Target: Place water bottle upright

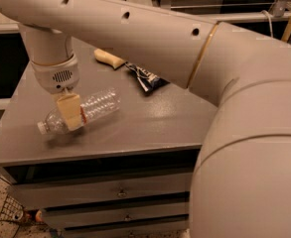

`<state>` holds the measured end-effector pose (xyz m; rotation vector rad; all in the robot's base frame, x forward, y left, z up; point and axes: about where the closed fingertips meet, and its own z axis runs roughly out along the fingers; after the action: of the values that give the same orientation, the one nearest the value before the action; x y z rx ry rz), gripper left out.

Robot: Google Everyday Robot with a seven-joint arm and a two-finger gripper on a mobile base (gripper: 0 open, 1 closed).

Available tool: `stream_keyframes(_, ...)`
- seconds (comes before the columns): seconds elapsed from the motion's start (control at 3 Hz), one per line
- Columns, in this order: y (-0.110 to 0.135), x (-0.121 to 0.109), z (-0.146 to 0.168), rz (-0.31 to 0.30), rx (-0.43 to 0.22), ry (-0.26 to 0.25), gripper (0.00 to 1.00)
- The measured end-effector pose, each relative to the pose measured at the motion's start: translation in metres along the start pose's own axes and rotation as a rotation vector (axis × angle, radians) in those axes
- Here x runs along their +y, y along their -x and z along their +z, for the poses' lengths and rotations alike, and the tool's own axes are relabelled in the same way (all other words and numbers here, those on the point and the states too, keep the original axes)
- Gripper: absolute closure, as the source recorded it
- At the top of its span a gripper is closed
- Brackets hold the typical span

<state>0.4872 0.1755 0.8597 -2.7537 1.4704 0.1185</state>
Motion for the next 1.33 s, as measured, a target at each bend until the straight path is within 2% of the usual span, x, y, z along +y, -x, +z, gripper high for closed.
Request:
stream_keyframes(0.33,-0.014,-0.011,-0.027,0.004,-0.208,-0.053,1.0)
stream_keyframes(0.67,-0.025,-0.012,-0.049,0.037,-0.404,-0.085,1.0)
stream_keyframes(1.0,-0.031,-0.001,-0.09,-0.044,-0.497,-0.272,1.0)
stream_keyframes(1.33,-0.031,-0.004,-0.086,-0.048,-0.492,-0.268,1.0)
